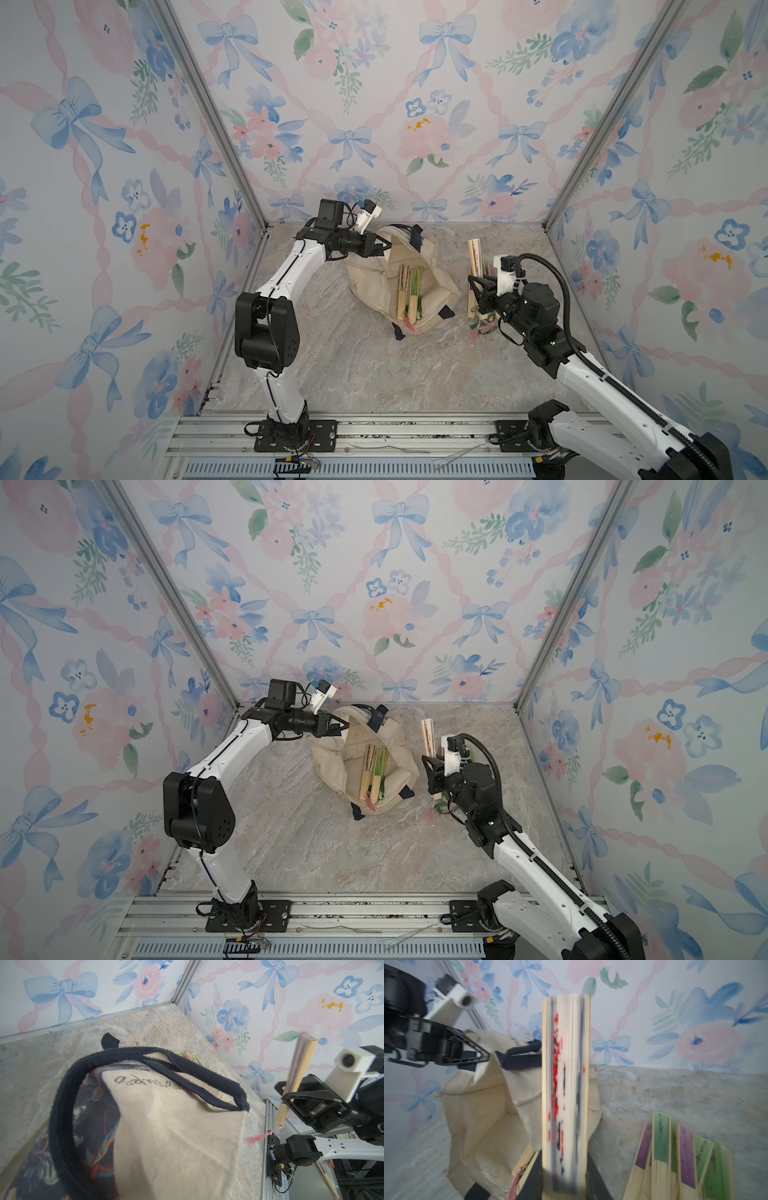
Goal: Take out the folding fans from the tote bags
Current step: Place the folding fan at the center of the board.
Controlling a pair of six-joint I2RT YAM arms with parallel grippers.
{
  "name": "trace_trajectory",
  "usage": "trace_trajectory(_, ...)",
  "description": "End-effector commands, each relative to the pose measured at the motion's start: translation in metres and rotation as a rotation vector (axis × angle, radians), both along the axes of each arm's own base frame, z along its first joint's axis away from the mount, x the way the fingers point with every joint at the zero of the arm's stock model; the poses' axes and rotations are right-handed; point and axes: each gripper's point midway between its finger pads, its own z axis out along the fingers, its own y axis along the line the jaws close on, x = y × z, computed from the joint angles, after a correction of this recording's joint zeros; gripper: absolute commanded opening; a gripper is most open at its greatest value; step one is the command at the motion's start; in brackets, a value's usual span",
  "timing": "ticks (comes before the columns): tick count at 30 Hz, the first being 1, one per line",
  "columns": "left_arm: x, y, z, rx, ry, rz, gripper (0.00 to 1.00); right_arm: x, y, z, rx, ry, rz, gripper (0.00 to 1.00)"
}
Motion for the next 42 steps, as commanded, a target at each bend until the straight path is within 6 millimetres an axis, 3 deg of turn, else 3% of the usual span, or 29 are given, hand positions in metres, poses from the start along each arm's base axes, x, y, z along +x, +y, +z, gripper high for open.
trace_trajectory(1, 0.002, 0.002, 0.009, -0.021, -0.035, -0.009, 0.0, 0.01, -0.046, -0.033, -0.021, 0.147, -0.208, 0.17)
trace_trajectory(8, 0.0, 0.001, 0.012, -0.025, -0.041, -0.011, 0.0, 0.037, -0.087, -0.074, -0.062, 0.308, -0.342, 0.16)
trace_trajectory(17, -0.006, -0.006, 0.008, -0.018, -0.029, -0.023, 0.0, 0.082, -0.092, -0.117, -0.147, 0.433, -0.361, 0.16)
trace_trajectory(22, -0.008, -0.006, 0.011, -0.017, -0.039, -0.023, 0.0, 0.097, -0.092, -0.139, -0.199, 0.532, -0.353, 0.2)
trace_trajectory(33, -0.009, -0.006, 0.012, -0.019, -0.043, -0.028, 0.0, 0.099, -0.097, -0.142, -0.186, 0.632, -0.384, 0.59)
trace_trajectory(36, -0.009, -0.006, 0.013, -0.021, -0.047, -0.03, 0.0, 0.097, -0.093, -0.131, -0.165, 0.596, -0.361, 0.64)
trace_trajectory(42, -0.008, -0.005, 0.011, -0.019, -0.042, -0.026, 0.0, 0.086, -0.077, -0.088, -0.094, 0.457, -0.256, 0.67)
